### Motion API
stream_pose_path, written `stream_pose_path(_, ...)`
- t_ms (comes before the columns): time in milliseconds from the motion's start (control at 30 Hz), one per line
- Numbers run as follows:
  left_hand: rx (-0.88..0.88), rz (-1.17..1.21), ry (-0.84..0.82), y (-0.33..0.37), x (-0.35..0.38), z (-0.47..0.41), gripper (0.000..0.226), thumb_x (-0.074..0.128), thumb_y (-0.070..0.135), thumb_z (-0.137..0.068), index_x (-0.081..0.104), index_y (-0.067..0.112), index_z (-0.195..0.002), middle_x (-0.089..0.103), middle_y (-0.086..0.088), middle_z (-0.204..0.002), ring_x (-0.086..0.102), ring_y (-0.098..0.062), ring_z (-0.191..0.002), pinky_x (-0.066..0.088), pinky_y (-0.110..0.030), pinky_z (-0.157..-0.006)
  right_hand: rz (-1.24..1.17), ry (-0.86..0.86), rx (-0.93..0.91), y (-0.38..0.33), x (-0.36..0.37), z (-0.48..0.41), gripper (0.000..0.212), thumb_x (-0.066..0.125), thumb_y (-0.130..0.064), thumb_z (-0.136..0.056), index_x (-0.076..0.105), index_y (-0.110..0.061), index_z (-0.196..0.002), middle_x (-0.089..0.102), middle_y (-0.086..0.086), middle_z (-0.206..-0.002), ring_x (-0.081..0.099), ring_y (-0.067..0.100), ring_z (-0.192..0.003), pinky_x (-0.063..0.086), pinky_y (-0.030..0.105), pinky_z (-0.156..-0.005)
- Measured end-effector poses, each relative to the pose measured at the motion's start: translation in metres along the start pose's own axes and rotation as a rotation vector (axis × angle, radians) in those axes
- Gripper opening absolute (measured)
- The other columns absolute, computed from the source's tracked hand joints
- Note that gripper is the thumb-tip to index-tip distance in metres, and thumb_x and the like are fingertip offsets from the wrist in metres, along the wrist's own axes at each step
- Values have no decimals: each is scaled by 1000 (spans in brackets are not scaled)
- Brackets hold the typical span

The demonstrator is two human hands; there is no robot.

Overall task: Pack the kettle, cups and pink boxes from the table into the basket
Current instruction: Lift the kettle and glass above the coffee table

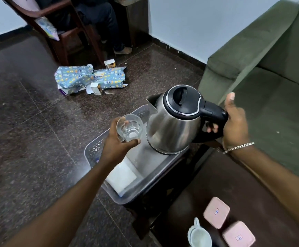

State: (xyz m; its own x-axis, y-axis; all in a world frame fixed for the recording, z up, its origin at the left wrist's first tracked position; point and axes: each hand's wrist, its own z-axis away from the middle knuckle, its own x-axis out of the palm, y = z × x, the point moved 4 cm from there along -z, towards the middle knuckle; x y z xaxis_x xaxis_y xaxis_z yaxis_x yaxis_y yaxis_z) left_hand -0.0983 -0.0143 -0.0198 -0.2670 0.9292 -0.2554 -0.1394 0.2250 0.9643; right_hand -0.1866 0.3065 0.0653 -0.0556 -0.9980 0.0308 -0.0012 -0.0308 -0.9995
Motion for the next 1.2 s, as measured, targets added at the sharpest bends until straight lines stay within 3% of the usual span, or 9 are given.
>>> stream_pose_path(267, 99, -90, -185, 57, 78, 21, 82, 93, 20, -63, 48, 31, -129, 67, 11, -125, 65, 8, -106, 48, -4, -80, 184, 62, -52, -59, -112, 25, 88, 37, -77, -91, 46, -9, -36, 43, 9, -32, 44, 30, -35, 36, 33, -46)
stream_pose_path(400, 124, -130, -292, 72, 141, 38, 82, 91, 32, -60, 46, 39, -128, 68, 18, -120, 66, 3, -109, 49, -11, -84, 291, 162, -43, -71, -192, 50, 89, 36, -75, -93, 46, -6, -38, 44, 8, -33, 45, 29, -36, 38, 28, -47)
stream_pose_path(600, 189, -85, -486, 81, 251, 83, 84, 94, 14, -64, 48, 48, -125, 72, 12, -115, 70, -3, -104, 53, -16, -87, 521, 292, -10, -78, -311, 94, 95, 34, -79, -90, 47, 3, -45, 50, 22, -41, 47, 25, -38, 39, 27, -49)
stream_pose_path(667, 207, -60, -534, 79, 286, 102, 82, 92, 18, -62, 49, 41, -128, 71, 9, -117, 69, -4, -104, 53, -18, -88, 622, 302, 11, -78, -345, 106, 100, 32, -78, -92, 48, 12, -51, 50, 31, -46, 49, 25, -40, 39, 32, -51)
stream_pose_path(833, 146, -72, -656, 48, 366, 155, 94, 93, 17, -58, 47, 32, -138, 68, 10, -121, 69, -16, -112, 58, -49, -98, 799, 308, 74, -73, -415, 137, 94, 34, -75, -93, 48, 6, -48, 53, 17, -40, 49, 20, -37, 39, 29, -48)
stream_pose_path(1000, 78, -130, -767, 14, 423, 204, 94, 88, 15, -57, 44, 38, -138, 70, 8, -118, 70, -20, -111, 62, -48, -91, 926, 248, 103, -60, -455, 161, 91, 33, -71, -96, 53, 1, -45, 55, 17, -39, 54, 23, -36, 43, 32, -48)
stream_pose_path(1133, 66, -209, -810, -5, 447, 237, 90, 85, 15, -58, 43, 45, -131, 68, 11, -116, 68, -9, -105, 59, -40, -94, 1020, 192, 106, -47, -469, 176, 89, 30, -72, -94, 44, -1, -42, 45, 9, -35, 40, 20, -37, 40, 41, -50)
stream_pose_path(1200, 54, -245, -826, -11, 452, 248, 89, 85, 13, -60, 42, 44, -132, 68, 11, -115, 68, -9, -104, 58, -39, -93, 1072, 168, 96, -41, -469, 182, 86, 29, -71, -95, 41, -5, -41, 40, 3, -33, 36, 17, -37, 36, 39, -49)
